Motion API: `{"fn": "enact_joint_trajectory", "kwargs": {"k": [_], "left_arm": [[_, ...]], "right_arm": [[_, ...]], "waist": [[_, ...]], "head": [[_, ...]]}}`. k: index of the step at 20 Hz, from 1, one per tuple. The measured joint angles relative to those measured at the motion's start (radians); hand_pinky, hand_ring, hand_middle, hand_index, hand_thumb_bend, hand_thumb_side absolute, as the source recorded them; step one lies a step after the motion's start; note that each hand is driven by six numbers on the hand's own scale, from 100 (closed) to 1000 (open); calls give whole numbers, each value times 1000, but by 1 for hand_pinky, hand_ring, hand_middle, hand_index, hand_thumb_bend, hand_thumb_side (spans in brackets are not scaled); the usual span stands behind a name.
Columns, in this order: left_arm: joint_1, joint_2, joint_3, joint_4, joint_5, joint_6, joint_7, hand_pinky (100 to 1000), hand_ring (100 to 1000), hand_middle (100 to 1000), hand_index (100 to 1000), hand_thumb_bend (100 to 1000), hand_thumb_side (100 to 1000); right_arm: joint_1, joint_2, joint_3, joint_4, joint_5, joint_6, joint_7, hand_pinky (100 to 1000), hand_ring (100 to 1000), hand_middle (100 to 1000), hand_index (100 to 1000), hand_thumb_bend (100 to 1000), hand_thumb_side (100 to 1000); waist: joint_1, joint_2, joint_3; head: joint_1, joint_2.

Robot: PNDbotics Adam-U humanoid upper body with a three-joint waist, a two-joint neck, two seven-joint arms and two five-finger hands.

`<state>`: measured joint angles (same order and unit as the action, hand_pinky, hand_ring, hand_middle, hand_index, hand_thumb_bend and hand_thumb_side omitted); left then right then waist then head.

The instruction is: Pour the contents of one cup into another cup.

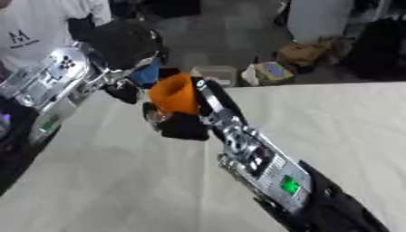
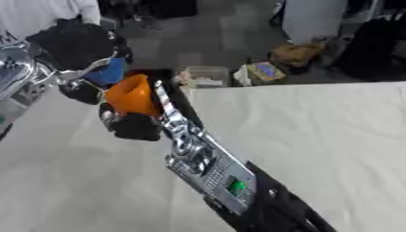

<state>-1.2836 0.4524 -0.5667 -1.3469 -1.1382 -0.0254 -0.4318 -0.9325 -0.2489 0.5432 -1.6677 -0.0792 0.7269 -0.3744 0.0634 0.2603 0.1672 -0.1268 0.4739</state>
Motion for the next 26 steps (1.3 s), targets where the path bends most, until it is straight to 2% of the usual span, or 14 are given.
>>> {"fn": "enact_joint_trajectory", "kwargs": {"k": [6, 13, 26], "left_arm": [[-1, -6, 0, 1, -1, 0, 0, 265, 581, 607, 757, 100, 100], [-1, -6, 0, -2, -3, 2, -2, 236, 570, 603, 759, 100, 100], [-1, -5, 21, -56, 12, 30, -15, 189, 552, 594, 763, 100, 100]], "right_arm": [[0, 0, 0, 0, 7, 2, 2, 456, 484, 479, 574, 100, 269], [2, 0, 0, 1, 15, 2, 2, 455, 483, 479, 573, 100, 266], [36, 0, -1, 73, 32, -19, -17, 454, 483, 478, 572, 100, 268]], "waist": [[0, -2, 2], [-3, -2, 5], [-5, -6, 11]], "head": [[0, 0], [-26, 0], [-23, 0]]}}
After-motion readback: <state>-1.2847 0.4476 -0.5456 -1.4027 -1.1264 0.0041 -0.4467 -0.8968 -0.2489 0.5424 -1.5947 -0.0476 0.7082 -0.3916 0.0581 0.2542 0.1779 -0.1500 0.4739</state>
